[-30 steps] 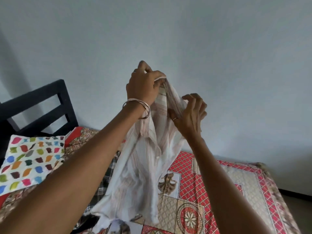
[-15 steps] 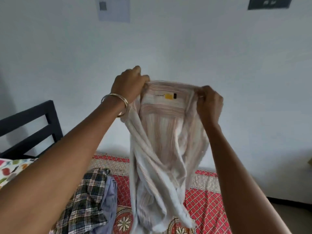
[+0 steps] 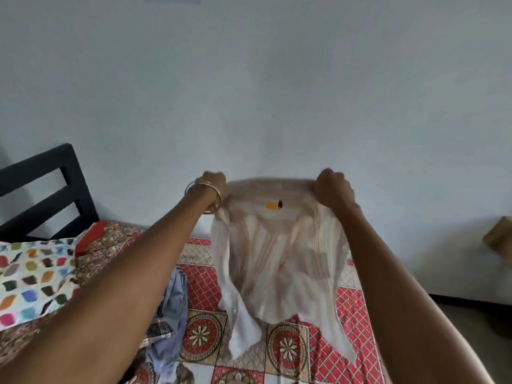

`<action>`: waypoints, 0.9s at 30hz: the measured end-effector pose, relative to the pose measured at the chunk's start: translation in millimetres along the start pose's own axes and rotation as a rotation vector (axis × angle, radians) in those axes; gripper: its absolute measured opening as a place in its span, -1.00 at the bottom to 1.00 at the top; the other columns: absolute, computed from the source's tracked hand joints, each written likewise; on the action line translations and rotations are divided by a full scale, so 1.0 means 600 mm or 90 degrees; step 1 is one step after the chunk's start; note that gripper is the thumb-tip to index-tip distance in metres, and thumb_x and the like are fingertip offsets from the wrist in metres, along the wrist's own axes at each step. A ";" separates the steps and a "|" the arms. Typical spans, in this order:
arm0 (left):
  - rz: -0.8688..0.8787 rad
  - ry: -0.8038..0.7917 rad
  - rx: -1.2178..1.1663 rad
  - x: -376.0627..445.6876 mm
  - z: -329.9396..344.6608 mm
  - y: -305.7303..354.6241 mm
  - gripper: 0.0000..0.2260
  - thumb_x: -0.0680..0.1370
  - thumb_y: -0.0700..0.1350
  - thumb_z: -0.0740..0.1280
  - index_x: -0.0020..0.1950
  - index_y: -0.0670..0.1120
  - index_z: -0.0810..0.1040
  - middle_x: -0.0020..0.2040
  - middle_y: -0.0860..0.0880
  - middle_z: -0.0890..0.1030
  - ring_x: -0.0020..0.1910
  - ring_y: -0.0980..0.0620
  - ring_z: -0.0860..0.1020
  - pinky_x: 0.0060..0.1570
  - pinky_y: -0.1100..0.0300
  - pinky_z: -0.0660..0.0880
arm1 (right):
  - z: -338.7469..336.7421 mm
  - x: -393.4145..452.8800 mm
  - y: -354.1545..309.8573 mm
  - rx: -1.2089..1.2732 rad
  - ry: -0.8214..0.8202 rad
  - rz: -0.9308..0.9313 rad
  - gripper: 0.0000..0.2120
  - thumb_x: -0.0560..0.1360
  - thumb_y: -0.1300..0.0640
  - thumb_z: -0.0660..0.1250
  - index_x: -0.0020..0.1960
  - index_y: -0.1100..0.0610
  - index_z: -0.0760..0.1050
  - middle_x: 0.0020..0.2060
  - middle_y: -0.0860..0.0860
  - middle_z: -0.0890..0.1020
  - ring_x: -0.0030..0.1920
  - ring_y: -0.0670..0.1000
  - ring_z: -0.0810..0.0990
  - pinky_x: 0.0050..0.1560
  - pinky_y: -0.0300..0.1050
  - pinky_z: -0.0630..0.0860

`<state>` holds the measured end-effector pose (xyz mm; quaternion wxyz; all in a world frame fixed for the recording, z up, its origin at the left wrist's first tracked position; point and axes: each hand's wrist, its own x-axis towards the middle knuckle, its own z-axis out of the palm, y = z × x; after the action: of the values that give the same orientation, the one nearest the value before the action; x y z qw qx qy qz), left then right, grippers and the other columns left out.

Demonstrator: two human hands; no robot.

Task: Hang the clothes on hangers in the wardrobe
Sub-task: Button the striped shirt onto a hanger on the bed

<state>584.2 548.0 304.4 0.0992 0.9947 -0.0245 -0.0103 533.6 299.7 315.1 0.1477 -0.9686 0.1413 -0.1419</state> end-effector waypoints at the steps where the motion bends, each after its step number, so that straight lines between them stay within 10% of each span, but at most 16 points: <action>1: 0.025 -0.154 0.073 -0.021 -0.003 -0.004 -0.92 0.49 -0.26 0.33 -0.04 -0.21 0.58 -0.18 -0.18 0.64 -0.30 -0.06 0.62 -0.34 0.19 0.50 | -0.001 -0.012 0.014 -0.008 -0.134 -0.061 -0.82 0.50 0.16 0.29 0.01 0.24 0.57 -0.01 0.23 0.63 -0.01 0.21 0.61 -0.04 0.01 0.51; 4: 0.173 -0.497 -0.009 -0.055 -0.033 -0.015 -0.81 0.56 -0.23 0.31 -0.26 -0.20 0.54 -0.55 -0.07 0.44 -0.68 0.11 0.31 -0.65 0.36 0.21 | -0.021 -0.049 0.043 0.117 -0.459 -0.203 -0.88 0.50 0.16 0.41 -0.14 0.19 0.67 -0.28 0.06 0.69 -0.29 -0.06 0.61 -0.21 -0.14 0.53; 9: 0.246 -0.305 -0.690 -0.055 -0.034 -0.023 -0.84 0.50 -0.20 0.32 -0.23 -0.24 0.61 -0.40 -0.09 0.61 -0.47 0.05 0.55 -0.41 0.26 0.48 | -0.007 -0.053 0.048 0.654 -0.293 -0.092 -0.93 0.47 0.26 0.41 -0.17 0.27 0.60 -0.37 0.04 0.65 -0.38 -0.03 0.61 -0.32 -0.18 0.54; 13: 0.127 -0.178 0.008 0.007 0.088 -0.017 -0.79 0.54 -0.14 0.34 0.00 -0.28 0.63 -0.06 -0.20 0.67 -0.34 0.02 0.52 -0.40 0.29 0.43 | 0.103 -0.020 0.064 0.485 -0.132 0.032 -0.70 0.37 0.17 0.53 -0.27 0.40 0.54 -0.43 0.12 0.45 -0.38 0.04 0.43 -0.36 -0.11 0.35; 17: 0.060 -0.247 0.053 0.070 0.205 -0.047 -0.81 0.53 -0.22 0.27 0.03 -0.28 0.60 0.05 -0.23 0.64 -0.11 -0.10 0.59 -0.22 0.16 0.47 | 0.218 0.010 0.067 0.042 -0.336 -0.065 -0.66 0.30 0.15 0.56 -0.04 0.29 0.56 -0.24 0.07 0.46 -0.16 0.03 0.51 -0.35 -0.24 0.27; 21: -0.066 -0.172 -0.137 0.128 0.308 -0.079 -0.78 0.51 -0.19 0.31 0.10 -0.26 0.58 0.10 -0.22 0.61 0.06 -0.20 0.59 0.04 0.04 0.54 | 0.340 0.028 0.086 -0.007 -0.351 -0.011 -0.78 0.30 0.30 0.46 -0.09 0.36 0.57 -0.31 0.10 0.48 -0.22 0.04 0.51 -0.39 -0.27 0.28; 25: -0.118 -0.080 -0.593 0.224 0.376 -0.082 -0.85 0.49 -0.27 0.36 0.04 -0.15 0.64 -0.04 -0.14 0.64 -0.07 -0.07 0.60 -0.01 0.04 0.56 | 0.423 0.087 0.086 0.424 -0.135 0.227 -0.90 0.34 0.32 0.34 -0.16 0.26 0.60 -0.35 0.15 0.55 -0.31 0.08 0.56 -0.32 -0.09 0.46; 27: -0.101 -0.126 -0.895 0.250 0.396 -0.073 -0.46 0.49 -0.37 0.34 0.41 0.01 0.39 0.06 -0.09 0.59 -0.12 0.06 0.58 -0.05 0.05 0.58 | 0.452 0.111 0.083 0.675 -0.085 0.229 -0.70 0.36 0.30 0.27 0.05 0.08 0.53 -0.15 0.14 0.58 -0.18 0.10 0.58 -0.19 -0.05 0.53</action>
<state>730.1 536.3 60.5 0.7133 0.6884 0.0518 -0.1211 669.3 299.8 66.0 0.6447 -0.7294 0.2036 -0.1043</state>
